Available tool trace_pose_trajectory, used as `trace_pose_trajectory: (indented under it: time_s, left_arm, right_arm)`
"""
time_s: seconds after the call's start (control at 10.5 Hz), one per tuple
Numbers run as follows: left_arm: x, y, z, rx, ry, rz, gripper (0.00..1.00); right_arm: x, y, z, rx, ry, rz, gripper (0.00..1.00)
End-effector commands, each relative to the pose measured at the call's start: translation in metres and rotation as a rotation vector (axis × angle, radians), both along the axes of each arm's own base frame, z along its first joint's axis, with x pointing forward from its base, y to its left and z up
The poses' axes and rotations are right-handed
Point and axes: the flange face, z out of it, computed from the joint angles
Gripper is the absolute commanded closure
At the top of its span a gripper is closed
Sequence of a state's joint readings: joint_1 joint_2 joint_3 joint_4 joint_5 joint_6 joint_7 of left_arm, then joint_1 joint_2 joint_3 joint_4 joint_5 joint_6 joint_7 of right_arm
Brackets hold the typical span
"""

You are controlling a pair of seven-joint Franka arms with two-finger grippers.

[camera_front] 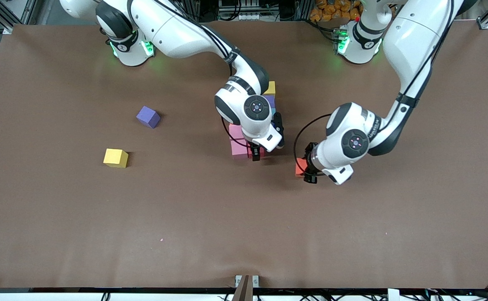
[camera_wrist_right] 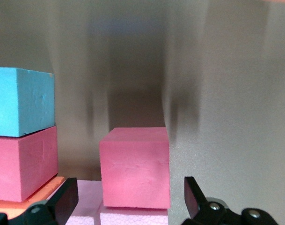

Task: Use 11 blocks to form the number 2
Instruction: 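Carry the orange block to the figure with the left gripper while the right gripper withdraws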

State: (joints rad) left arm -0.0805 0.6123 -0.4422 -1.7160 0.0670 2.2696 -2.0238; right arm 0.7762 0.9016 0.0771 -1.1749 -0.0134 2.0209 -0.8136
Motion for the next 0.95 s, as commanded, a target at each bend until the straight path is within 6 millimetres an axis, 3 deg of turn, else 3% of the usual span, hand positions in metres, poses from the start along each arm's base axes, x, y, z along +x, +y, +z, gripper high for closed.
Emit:
trace_pose_trajectory:
  time_s: [0.0,0.48,0.67,0.86]
  left_arm:
    - [-0.022,-0.015,-0.004,0.0,-0.04,0.063,0.74]
    - [-0.06,-0.029,-0.009,-0.019,-0.076,0.08,0.74]
    - [-0.071,-0.036,-0.011,-0.029,-0.076,0.09,0.74]
    - [-0.081,-0.042,-0.015,-0.05,-0.088,0.098,0.74]
  right_arm:
    - [0.012,-0.02,0.013,-0.014,0.02,-0.036,0.0]
    - [0.116,-0.141,0.023,-0.012,0.019,-0.247,0.0]
    - [0.133,-0.165,0.044,0.0,-0.004,-0.302,0.0]
    - [0.151,-0.212,0.085,-0.031,-0.017,-0.441,0.0]
